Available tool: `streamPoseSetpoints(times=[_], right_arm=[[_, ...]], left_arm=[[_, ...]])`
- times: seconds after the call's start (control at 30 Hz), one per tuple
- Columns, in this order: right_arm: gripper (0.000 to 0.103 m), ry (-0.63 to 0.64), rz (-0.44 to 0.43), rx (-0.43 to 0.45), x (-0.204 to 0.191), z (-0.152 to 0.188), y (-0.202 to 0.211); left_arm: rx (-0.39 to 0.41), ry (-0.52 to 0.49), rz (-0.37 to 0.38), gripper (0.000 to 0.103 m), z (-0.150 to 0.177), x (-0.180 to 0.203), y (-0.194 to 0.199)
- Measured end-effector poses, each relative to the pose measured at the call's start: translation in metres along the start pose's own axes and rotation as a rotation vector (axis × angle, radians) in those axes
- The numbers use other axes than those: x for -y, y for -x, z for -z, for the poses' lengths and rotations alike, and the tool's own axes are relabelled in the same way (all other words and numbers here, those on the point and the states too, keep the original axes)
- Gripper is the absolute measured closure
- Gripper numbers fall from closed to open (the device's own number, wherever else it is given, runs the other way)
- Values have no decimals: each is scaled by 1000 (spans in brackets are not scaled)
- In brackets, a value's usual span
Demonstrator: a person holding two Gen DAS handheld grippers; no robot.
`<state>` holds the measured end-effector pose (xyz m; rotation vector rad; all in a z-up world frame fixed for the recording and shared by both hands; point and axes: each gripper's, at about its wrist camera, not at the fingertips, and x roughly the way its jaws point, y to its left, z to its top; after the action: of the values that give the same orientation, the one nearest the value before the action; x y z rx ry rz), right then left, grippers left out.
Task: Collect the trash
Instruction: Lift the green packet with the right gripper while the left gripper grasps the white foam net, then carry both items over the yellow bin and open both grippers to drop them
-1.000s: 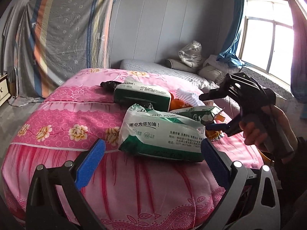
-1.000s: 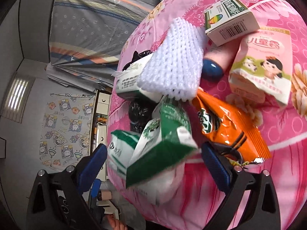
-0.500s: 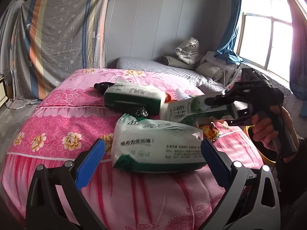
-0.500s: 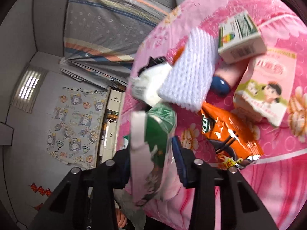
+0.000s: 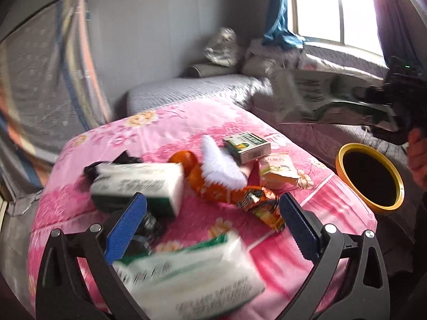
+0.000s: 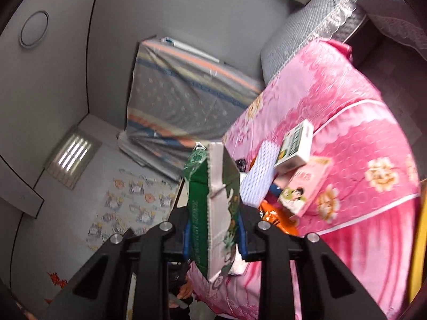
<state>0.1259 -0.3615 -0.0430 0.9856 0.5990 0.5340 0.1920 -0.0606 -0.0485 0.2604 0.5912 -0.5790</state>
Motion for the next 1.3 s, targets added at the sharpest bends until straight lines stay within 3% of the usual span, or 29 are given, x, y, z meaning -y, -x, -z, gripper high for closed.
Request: streamPoseSetpoints(times=[0.1,0.3,0.37,0.43,0.47,0.53,0.63,0.77,0.97,1.1,1.3], right_arm=[[79,-11,3,24,11,4,21],[79,-39,3,42,29,18,51],[79,-47,-1,50,34,20,57],[79,-53,-9,50,38,24,59],[79,-55,-8,51,40,25,60],[79,-57,-6,53,42,26,62],[79,-61,-7,58,43,29,67],[79,-60,-8,63,43,30,70],[79,-56,19,80,42,32,74],[79,-49,66,109,42,34,84],[79,-41,220,220,48,35,121]], left_arm=[[-112,-30,41,8,-24,1,-47],[-219,-34,49,10,-48,1,-103],[-255,-31,34,21,-49,-4,-118],[-320,8,41,47,-47,-11,-135],[-340,27,54,53,-44,-14,-140],[-356,49,65,77,-41,-15,-144],[-336,57,61,89,-43,-14,-137],[-291,63,86,90,-49,-8,-115],[-137,90,155,90,-53,-9,-59],[-57,127,213,90,-52,-7,-27],[28,130,288,90,-51,17,5]])
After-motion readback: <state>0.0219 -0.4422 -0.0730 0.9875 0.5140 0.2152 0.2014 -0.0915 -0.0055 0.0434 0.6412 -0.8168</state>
